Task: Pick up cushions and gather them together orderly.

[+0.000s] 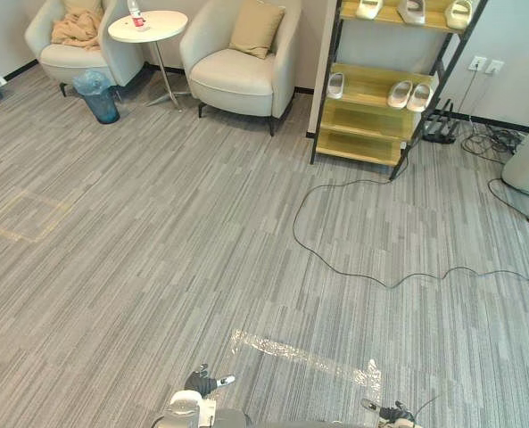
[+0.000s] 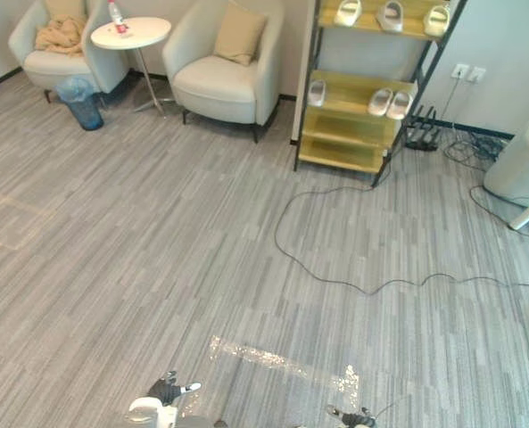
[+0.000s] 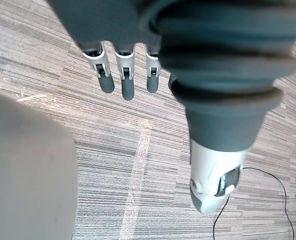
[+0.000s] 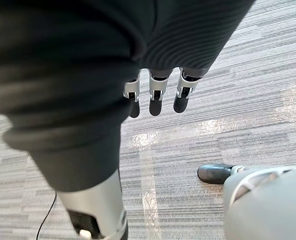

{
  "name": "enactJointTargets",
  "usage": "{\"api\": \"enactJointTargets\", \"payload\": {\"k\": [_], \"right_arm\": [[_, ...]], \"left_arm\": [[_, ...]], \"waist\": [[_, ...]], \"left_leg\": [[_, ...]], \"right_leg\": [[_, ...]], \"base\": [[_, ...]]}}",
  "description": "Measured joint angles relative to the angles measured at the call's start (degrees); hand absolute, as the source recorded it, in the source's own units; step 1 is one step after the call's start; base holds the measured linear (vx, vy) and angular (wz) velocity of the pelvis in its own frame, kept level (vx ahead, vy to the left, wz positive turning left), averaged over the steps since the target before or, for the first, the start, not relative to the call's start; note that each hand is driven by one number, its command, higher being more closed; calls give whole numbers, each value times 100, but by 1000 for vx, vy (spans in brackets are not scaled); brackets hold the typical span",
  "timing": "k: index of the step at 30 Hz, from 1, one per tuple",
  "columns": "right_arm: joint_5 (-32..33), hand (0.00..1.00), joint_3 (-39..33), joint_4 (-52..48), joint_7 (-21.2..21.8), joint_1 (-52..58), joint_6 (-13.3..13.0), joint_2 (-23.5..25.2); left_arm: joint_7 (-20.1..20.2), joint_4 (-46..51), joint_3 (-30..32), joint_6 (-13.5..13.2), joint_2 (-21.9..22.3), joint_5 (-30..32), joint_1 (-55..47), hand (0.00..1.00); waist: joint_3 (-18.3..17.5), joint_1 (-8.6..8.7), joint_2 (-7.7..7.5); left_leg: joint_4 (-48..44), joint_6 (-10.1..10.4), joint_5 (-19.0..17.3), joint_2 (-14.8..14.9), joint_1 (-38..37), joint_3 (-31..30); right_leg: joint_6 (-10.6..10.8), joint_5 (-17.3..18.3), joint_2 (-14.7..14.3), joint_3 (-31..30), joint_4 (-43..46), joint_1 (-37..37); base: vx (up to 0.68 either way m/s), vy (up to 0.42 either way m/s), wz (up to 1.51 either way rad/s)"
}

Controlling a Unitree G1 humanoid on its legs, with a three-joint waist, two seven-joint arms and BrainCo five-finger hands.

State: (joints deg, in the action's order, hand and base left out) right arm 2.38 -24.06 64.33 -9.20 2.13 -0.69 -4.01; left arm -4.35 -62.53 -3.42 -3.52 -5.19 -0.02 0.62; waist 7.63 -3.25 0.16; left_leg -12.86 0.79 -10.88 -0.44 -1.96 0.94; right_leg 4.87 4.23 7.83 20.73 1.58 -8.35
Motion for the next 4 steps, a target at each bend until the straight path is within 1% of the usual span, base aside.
{"api": "enactJointTargets", "payload": {"k": [2, 4], "right_arm": [[-3, 0, -56, 1, -22, 3, 22, 14], [-4, 0, -57, 2, -32, 4, 27, 17]], "left_arm": [[-1, 2, -77, -2, -16, 0, 2, 0], [0, 0, -108, -2, -32, 2, 3, 0]], "waist": [[0, 3, 1], [-1, 3, -3]], "left_leg": [[16, -14, 9, -49, 0, -1], [68, -47, 31, -58, -3, -4]], "right_leg": [[29, -18, 40, -57, -17, 9], [38, -45, 40, -68, -60, 14]], "base": [[-79, 59, -1], [-54, 19, -1]]}}
